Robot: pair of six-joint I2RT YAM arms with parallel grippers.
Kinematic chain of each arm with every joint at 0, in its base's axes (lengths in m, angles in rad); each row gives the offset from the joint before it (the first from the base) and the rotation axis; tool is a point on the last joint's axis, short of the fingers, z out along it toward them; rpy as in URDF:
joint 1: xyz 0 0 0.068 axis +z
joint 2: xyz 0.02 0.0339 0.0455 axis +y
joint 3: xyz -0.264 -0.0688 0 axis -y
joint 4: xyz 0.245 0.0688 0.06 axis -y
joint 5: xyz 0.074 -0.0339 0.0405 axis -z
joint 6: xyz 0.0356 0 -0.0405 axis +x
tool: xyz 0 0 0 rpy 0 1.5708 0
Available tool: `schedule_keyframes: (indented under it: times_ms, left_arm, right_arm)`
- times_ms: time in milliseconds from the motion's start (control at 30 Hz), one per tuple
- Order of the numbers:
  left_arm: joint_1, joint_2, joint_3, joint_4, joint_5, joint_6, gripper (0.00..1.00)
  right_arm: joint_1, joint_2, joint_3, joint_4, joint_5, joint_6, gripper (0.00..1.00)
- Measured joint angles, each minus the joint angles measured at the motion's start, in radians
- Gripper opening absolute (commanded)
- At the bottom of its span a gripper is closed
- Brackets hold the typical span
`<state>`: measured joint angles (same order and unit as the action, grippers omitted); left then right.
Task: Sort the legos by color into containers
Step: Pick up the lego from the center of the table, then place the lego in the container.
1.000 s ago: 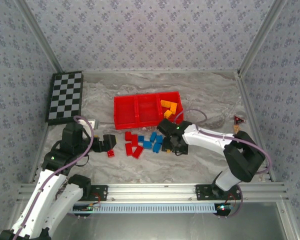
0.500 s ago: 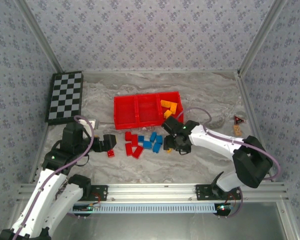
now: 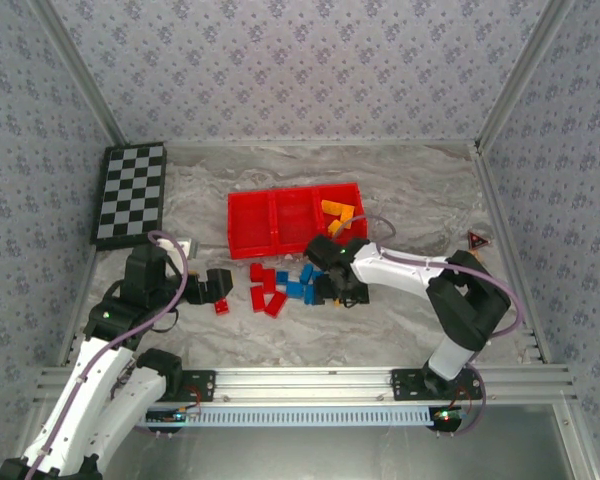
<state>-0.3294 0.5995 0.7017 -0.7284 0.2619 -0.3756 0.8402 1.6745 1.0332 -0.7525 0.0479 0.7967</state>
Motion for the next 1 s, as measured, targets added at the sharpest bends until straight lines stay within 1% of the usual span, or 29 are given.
schedule_keyframes:
  times_ms: [367,500,567,667,800,1000]
  left_arm:
    - [0.000,0.000,0.000,0.000,0.000,0.000,1.00]
    - [0.000,0.000,0.000,0.000,0.000,0.000,1.00]
    - [0.000,-0.001,0.000,0.000,0.000,0.000,1.00]
    - [0.000,-0.001,0.000,0.000,0.000,0.000,1.00]
    - [0.000,-0.001,0.000,0.000,0.000,0.000,1.00]
    - [0.000,-0.001,0.000,0.000,0.000,0.000,1.00]
  right_arm:
    - [0.000,0.053,0.035,-0.025,0.034,-0.026,0.48]
    - [0.000,0.053,0.037,-0.035,0.044,-0.030,0.40]
    - [0.000,0.053,0.040,-0.045,0.048,-0.032,0.39]
    - [-0.001,0.053,0.058,-0.063,0.056,-0.042,0.30]
    - [-0.001,0.050,0.106,-0.095,0.069,-0.055,0.26]
    - [-0.008,-0.003,0.232,-0.183,0.095,-0.094,0.27]
